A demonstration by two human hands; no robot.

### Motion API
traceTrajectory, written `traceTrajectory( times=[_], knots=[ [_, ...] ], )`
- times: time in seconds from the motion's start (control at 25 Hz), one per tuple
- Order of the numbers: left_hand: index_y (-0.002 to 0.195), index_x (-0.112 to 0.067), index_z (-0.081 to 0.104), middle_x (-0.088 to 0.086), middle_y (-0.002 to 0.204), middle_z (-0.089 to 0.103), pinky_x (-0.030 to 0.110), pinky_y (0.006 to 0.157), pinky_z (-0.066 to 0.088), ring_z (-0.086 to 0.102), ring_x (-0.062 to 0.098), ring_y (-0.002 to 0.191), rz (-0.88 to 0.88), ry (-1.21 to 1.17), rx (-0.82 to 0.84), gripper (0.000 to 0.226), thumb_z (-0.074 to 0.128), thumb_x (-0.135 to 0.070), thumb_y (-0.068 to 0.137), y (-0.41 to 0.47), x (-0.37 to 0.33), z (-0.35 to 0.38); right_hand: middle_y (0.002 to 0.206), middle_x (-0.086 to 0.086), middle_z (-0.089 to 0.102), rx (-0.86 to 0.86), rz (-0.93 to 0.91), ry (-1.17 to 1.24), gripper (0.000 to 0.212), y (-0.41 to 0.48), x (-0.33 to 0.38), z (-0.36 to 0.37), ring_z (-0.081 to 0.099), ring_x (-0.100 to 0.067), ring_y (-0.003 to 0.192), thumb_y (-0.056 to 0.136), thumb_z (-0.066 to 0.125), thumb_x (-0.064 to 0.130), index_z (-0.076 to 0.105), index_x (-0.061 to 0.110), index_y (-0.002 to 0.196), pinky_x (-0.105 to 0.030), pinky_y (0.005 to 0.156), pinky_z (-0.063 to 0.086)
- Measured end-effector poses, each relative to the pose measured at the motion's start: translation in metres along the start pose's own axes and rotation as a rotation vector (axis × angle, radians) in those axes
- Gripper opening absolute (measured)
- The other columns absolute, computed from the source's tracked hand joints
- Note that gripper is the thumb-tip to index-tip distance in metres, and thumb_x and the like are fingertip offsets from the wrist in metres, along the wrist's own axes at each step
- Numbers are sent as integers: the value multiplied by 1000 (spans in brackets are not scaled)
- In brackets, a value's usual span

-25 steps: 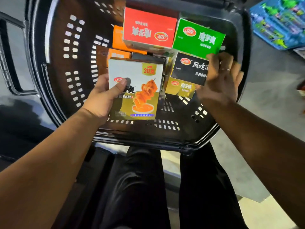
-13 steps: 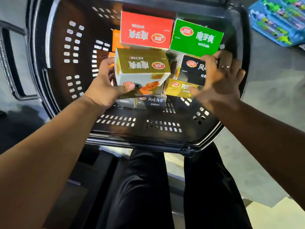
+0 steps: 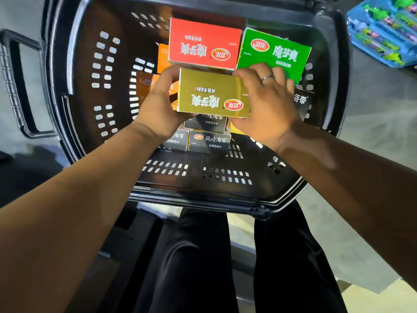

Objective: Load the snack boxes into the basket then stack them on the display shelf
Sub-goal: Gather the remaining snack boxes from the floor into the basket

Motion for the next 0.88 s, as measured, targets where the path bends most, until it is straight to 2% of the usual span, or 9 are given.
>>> traceTrajectory(
  times=[0.04,0.16,0.24,0.32,0.44,0.56,0.68,0.76,0.88],
  knots=[
    [129,-29,41,-14,119,56,13,90,47,55,-8,107,-3,-33,-16,70,80,-3,77,2,0,2,126,-7,52,-32,3,-8,74,2,1,0,46,-33,111,66,81,32,51,21,133,-39,84,31],
    [134,-25,39,-13,115,56,35,91,56,62,0,100,-64,-134,-56,75,80,-4,75,3,5,8,124,-7,53,-74,-8,-61,70,7,2,3,46,-33,110,66,80,31,54,18,129,-39,83,29],
    [136,-22,37,-18,109,53,33,90,55,61,-9,88,-69,-87,-61,76,80,-4,77,1,4,10,122,-7,53,-89,3,-97,71,8,2,8,45,-34,109,64,81,31,54,17,127,-41,83,32],
    [138,-19,35,-22,105,54,36,91,55,61,-10,85,-64,-47,-67,77,81,-9,77,0,3,12,122,-7,53,-112,10,-124,76,7,2,14,44,-33,107,60,83,31,53,17,128,-42,82,33],
    [139,-21,34,-16,107,57,42,95,52,66,13,101,-76,0,-72,79,83,-17,77,1,3,14,127,-8,49,-127,41,-140,86,4,-2,18,39,-30,107,56,86,36,47,22,131,-40,80,29],
    [139,-16,35,-15,98,58,32,97,50,65,16,99,-120,-10,-105,76,81,-17,79,4,1,17,138,-13,43,-65,143,-131,94,-6,-14,14,42,-38,116,57,87,46,44,20,136,-44,89,34],
    [142,-14,33,-12,93,58,2,76,39,58,9,92,-163,9,-117,76,79,-19,82,4,-2,19,142,-13,35,-21,222,-208,91,-17,-31,7,39,-39,120,63,85,33,37,21,139,-47,95,35],
    [143,-14,31,-6,100,59,1,69,34,55,10,97,-178,32,-118,76,78,-21,83,3,-4,21,142,-13,33,-13,255,-281,88,-23,-42,4,39,-39,119,64,79,16,34,23,140,-46,92,38],
    [146,-15,28,-6,108,55,7,76,35,55,14,103,-183,76,-98,82,79,-19,81,2,-5,20,139,-16,37,-20,188,-367,85,-21,-44,6,42,-42,115,66,73,4,35,23,139,-47,87,41]
  ],
)
Point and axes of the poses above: each hand's wrist, its own y-axis towards the middle knuckle, its own z-axis out of the palm, x = y × z, the point moved 3 cm from there along y, towards the middle knuckle
